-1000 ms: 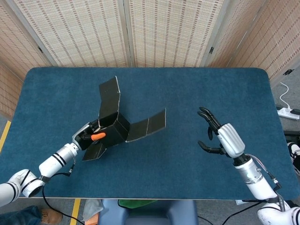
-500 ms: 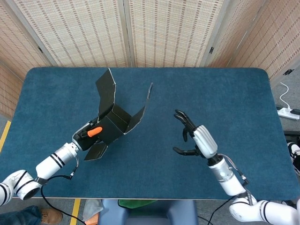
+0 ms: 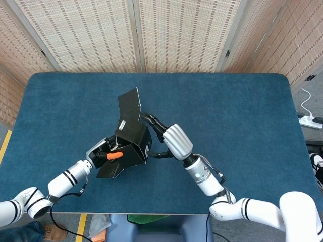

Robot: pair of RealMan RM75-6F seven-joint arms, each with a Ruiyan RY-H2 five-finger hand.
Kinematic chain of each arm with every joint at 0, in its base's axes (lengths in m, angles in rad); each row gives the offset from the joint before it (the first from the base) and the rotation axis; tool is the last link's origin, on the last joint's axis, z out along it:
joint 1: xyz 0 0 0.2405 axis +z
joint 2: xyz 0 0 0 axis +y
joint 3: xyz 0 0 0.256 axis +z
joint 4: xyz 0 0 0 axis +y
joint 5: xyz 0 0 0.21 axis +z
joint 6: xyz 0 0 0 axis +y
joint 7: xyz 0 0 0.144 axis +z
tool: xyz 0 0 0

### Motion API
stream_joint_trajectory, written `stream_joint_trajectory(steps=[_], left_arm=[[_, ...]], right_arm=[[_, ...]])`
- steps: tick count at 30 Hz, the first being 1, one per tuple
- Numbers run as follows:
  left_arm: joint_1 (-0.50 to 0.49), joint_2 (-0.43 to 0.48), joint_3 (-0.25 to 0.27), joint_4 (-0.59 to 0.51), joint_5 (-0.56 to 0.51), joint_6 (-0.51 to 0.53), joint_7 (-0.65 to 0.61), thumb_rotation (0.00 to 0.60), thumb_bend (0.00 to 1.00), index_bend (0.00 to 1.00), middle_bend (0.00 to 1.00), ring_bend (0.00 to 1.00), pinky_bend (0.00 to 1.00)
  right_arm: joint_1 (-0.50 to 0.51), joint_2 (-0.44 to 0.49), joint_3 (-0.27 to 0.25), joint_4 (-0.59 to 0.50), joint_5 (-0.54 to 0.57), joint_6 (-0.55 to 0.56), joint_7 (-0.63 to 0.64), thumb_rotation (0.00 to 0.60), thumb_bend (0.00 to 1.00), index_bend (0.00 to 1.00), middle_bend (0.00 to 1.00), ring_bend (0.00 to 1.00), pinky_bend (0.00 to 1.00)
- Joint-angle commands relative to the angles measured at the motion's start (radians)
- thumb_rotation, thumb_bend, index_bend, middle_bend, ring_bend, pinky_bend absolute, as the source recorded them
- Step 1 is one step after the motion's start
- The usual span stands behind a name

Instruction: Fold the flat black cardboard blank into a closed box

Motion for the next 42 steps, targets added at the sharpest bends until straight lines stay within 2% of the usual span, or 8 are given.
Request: stream_joint_trajectory(steps=[1,9,14,22,34,42], left_arm=[[0.004,-0.006,0.007,0.016,0.012,0.008,0.026,0.6,0.17,0.37,0.34,0.6,0.89],[0.011,-0.044,0.023,0.075,0.034,0.021,0.177,0.6,0.17,0.36,0.33,0.6,0.88],[0.011,-0.082,0.021,0.106,0.022,0.011,0.255,0.6,0.17,0.36,0.33,0.6,0.88],[0.02,-0.164,0.014,0.161,-0.009,-0.01,0.374,0.6,0.17,0.36,0.31,0.6,0.88],[0.075,-0.337,0.012,0.327,-0.025,0.043,0.622,0.6,0.17,0.34,0.28,0.6,0.88],[0.107,-0.431,0.017,0.447,-0.02,0.075,0.776,0.6,0.17,0.31,0.25,0.6,0.87]], right_arm=[[0.018,-0.011,-0.003,0.011,-0.006,-0.017,-0.044,0.6,0.08,0.0,0.11,0.71,1.0],[0.044,-0.003,-0.044,0.033,-0.035,-0.056,-0.132,0.6,0.07,0.01,0.15,0.72,1.0],[0.058,-0.009,-0.078,0.065,-0.07,-0.066,-0.203,0.6,0.07,0.1,0.2,0.74,1.0],[0.07,-0.072,-0.126,0.176,-0.109,-0.065,-0.276,0.6,0.06,0.27,0.31,0.76,1.0],[0.069,-0.173,-0.186,0.354,-0.132,-0.058,-0.264,0.6,0.06,0.37,0.43,0.79,1.0],[0.065,-0.198,-0.212,0.412,-0.143,-0.051,-0.246,0.6,0.06,0.39,0.42,0.79,1.0]])
